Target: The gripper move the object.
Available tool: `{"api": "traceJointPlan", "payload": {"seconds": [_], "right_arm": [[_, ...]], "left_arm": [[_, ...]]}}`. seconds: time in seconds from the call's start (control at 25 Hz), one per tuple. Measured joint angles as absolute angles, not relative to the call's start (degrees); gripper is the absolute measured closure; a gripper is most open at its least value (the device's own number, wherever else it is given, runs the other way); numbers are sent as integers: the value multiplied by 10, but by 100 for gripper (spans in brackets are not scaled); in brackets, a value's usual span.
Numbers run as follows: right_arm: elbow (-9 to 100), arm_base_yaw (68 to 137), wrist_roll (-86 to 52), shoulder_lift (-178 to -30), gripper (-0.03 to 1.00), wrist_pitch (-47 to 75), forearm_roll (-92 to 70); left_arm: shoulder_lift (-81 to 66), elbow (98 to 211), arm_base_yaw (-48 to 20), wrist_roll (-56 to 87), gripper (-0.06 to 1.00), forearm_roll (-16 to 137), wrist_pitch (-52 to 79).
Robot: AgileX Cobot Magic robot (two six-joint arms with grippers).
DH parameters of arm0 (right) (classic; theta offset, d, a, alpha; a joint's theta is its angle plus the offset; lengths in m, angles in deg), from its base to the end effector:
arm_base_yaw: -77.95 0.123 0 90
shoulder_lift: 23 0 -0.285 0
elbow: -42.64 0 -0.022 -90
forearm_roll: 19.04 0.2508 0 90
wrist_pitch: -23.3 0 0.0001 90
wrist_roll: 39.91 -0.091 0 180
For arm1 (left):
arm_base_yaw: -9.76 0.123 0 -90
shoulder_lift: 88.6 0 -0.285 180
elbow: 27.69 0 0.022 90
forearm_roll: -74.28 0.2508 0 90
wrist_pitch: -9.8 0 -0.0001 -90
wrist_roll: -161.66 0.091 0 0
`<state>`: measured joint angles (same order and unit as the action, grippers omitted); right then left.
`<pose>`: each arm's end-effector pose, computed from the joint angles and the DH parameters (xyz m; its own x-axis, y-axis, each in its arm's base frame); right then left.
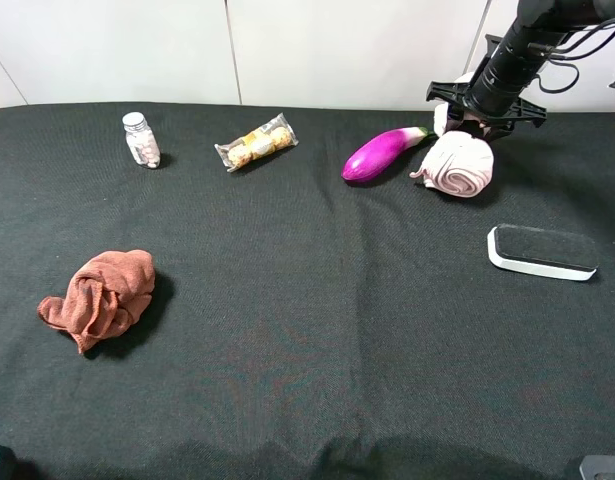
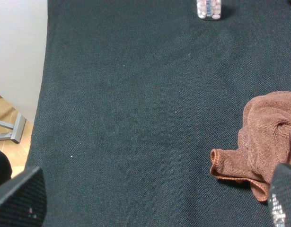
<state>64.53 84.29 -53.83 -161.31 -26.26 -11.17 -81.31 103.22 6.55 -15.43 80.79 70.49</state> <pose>0.4655 0.0613 0.1329 -0.9546 0.2204 -0.2003 0.1863 0.9666 0.1760 -0.0048 0.0093 0.2753 -0.4528 0.1314 -0.8819 0.0160 0.9901 0.1394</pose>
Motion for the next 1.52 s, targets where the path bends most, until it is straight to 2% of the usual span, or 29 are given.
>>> {"api": "traceJointPlan", "payload": {"seconds": [0.16, 0.28, 0.4, 1.04, 1.52], "right_arm": [[645, 843, -538, -1613, 57, -266, -112], [645, 843, -538, -1613, 38, -271, -110], [645, 843, -538, -1613, 30, -272, -106], [645, 843, -538, -1600, 27, -281, -101], [645, 843, -516, -1533, 27, -381, -111]], "left_arm": [[-813, 1032, 65, -154, -5, 808, 705], [-813, 1032, 65, -154, -5, 808, 705], [-813, 1032, 65, -154, -5, 808, 705], [-813, 1032, 65, -154, -5, 808, 705], [-813, 1032, 65, -154, -5, 808, 705]]}}
